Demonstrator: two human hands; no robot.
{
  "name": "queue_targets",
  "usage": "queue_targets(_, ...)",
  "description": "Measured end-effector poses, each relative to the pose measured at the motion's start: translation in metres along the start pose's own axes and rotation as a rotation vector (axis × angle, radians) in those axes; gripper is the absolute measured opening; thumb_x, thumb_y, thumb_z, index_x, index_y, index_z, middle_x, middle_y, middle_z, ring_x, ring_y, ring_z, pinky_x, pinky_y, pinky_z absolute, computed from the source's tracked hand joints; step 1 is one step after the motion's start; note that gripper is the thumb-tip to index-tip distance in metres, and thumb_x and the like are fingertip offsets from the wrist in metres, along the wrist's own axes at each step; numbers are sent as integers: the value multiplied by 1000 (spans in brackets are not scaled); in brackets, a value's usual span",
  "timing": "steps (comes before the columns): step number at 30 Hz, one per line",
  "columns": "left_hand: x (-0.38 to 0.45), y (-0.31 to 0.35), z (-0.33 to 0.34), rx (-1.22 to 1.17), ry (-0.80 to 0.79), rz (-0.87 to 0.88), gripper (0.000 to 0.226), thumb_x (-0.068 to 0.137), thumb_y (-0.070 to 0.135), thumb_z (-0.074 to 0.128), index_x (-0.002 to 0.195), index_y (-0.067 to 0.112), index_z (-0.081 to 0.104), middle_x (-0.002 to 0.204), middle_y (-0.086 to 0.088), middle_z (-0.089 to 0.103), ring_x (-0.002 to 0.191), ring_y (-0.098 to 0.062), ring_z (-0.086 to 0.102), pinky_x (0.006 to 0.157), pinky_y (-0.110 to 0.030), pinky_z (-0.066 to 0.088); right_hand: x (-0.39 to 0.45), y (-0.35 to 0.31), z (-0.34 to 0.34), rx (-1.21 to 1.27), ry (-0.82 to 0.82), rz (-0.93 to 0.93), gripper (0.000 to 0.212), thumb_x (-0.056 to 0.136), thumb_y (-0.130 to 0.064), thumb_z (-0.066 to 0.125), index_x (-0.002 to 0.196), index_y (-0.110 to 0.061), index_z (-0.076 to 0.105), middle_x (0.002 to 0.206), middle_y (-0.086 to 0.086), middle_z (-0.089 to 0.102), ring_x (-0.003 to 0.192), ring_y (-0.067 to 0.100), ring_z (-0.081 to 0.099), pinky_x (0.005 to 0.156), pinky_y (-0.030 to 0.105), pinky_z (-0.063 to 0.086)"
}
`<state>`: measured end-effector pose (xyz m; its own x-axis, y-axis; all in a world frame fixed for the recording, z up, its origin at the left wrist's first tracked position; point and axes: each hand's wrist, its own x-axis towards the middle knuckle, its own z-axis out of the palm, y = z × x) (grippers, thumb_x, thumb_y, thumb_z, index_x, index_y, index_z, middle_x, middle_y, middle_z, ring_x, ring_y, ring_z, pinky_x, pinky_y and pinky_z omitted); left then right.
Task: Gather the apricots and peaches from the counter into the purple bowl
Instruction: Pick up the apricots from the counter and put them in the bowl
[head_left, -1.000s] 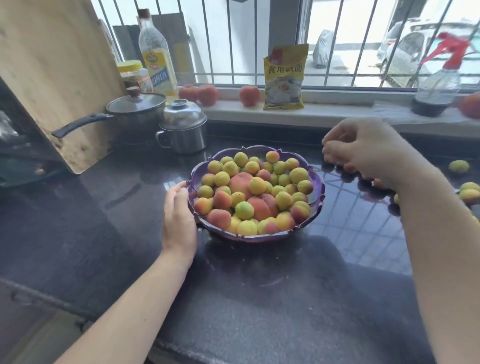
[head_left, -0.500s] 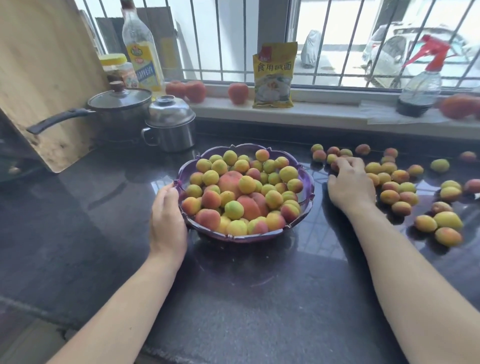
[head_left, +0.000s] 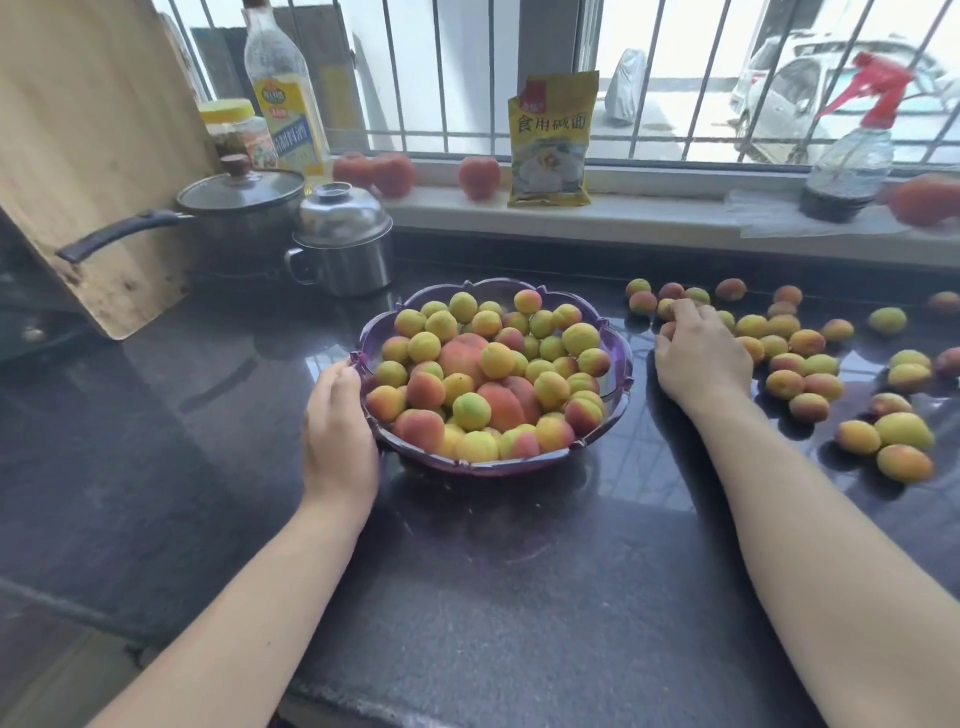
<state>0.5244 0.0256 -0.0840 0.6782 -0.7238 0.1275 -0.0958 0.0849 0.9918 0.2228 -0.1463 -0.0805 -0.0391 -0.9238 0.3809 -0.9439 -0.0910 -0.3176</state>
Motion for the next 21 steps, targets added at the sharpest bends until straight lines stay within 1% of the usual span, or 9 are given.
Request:
queue_targets(3, 0, 1, -1, -2, -10, -7, 32, 93, 42, 39, 87, 27, 67, 95, 3, 70, 97, -23, 62, 101, -58, 49, -1, 1, -9, 230, 12, -8, 35, 96, -21, 62, 131, -14, 63, 128, 18, 61, 116, 39, 56, 96, 45, 47)
queue_targets(5, 0, 2, -1, -6, -16, -17, 31, 92, 43, 39, 86, 36, 69, 100, 3, 72, 103, -26, 64, 104, -59, 50, 0, -1, -25, 358, -29, 1, 32, 95, -23, 66, 126, -15, 69, 122, 15, 66, 110, 35, 61, 97, 43, 50)
queue_targets(8, -3, 5, -1, -23, -20, -39, 30, 90, 43, 39, 98, 37, 68, 102, 7, 72, 108, -23, 66, 108, -59, 49, 0, -14, -67, 575, -168, 13, 23, 93, -25, 73, 115, -24, 70, 107, 6, 70, 87, 28, 70, 71, 46, 63)
queue_targets(10, -5, 7, 0, -33, -40, -29, 36, 90, 42, 38, 115, 39, 64, 116, 9, 70, 119, -19, 64, 114, -54, 46, -3, -27, -101, 661, -286, 5, 24, 91, -22, 76, 112, -23, 65, 103, 3, 69, 73, 22, 70, 51, 38, 60)
queue_targets(12, -9, 8, 2, -20, -85, 17, 55, 92, 37, 34, 144, 36, 53, 146, 9, 59, 138, -10, 54, 123, -43, 39, -10, -42, -128, 642, -399, -52, 24, 91, -26, 76, 111, -28, 63, 103, -3, 69, 72, 20, 70, 48, 33, 57)
queue_targets(14, -11, 8, 2, -2, -131, 66, 66, 93, 32, 33, 159, 35, 41, 162, 13, 45, 148, -2, 42, 128, -36, 32, -19, -61, -145, 605, -501, -133, 22, 89, -36, 76, 108, -34, 64, 98, -9, 71, 76, 18, 70, 54, 39, 57)
queue_targets(15, -12, 7, 1, -4, -152, 91, 67, 92, 30, 33, 158, 38, 40, 164, 15, 42, 150, 1, 39, 129, -35, 30, -22, -71, -150, 574, -534, -179, 22, 88, -39, 76, 106, -36, 65, 96, -12, 72, 79, 15, 70, 57, 41, 58)
queue_targets(17, -14, 5, -1, -6, -181, 129, 65, 90, 27, 36, 152, 43, 42, 164, 15, 42, 151, -1, 39, 129, -37, 29, -28, -89, -149, 483, -578, -260, 21, 87, -42, 76, 103, -35, 66, 93, -13, 72, 83, 9, 69, 63, 33, 55)
queue_targets(21, -17, 7, -4, -69, -135, 95, 56, 84, 26, 44, 134, 49, 52, 150, 5, 53, 141, -14, 50, 122, -47, 41, -39, -111, -133, 282, -601, -337, 22, 84, -41, 79, 99, -30, 69, 92, -13, 68, 85, 7, 65, 70, 27, 53)
